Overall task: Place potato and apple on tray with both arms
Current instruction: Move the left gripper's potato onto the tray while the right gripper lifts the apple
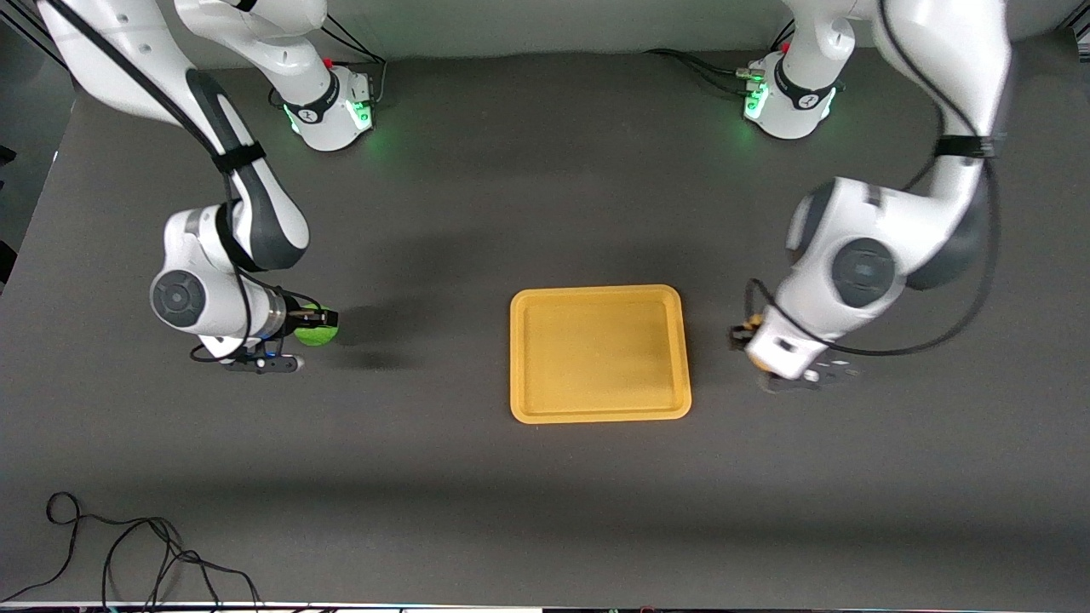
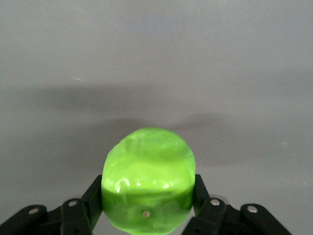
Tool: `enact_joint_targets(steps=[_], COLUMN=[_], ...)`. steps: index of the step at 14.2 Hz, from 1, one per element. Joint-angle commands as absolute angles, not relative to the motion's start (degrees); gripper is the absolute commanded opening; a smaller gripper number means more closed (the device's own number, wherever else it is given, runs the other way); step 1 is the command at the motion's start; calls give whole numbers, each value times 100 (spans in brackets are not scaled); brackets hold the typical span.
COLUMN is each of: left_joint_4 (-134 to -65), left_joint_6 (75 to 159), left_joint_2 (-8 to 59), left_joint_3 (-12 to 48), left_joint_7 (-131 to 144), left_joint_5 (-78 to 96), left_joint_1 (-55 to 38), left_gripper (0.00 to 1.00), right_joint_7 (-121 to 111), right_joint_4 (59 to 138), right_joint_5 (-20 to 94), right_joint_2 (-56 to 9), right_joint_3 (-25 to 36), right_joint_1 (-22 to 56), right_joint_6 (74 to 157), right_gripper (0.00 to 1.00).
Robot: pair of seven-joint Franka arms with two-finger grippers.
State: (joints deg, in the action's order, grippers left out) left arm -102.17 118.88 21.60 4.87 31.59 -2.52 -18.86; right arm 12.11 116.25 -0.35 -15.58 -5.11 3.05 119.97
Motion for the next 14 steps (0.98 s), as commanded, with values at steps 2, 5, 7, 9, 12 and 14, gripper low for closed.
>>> enact_joint_targets(steps=[2, 5, 7, 9, 12, 14], left_joint_4=[-10081, -10072, -10072, -10072, -10072, -10081], left_joint_6=[12820, 13323, 13342, 13342, 13211, 12913], left_joint_2=[3030, 3462, 3498, 3498, 3315, 2981], left_joint_3=[378, 369, 369, 369, 334, 264], left_joint_7=[4103, 4228, 4228, 4297, 4315, 4246], left_joint_5=[-308, -334, -378, -387, -387, -500], left_joint_1=[-2644, -2751, -2751, -2751, -2690, -2558], left_gripper=[41, 51, 72, 100, 100, 100], right_joint_7=[1958, 2267, 2687, 3380, 3762, 3849], right_joint_4=[10647, 9864, 9337, 8740, 8026, 8024], right_joint_5=[139, 719, 729, 721, 721, 729], right_joint_2=[-1510, -1915, -2240, -2731, -3330, -3453], right_joint_3=[-501, -501, -501, -492, -492, -501], right_joint_1=[1018, 1273, 1519, 2001, 2215, 2337], right_joint_6=[11409, 11408, 11417, 11434, 11461, 11644], right_gripper=[34, 34, 34, 34, 34, 34])
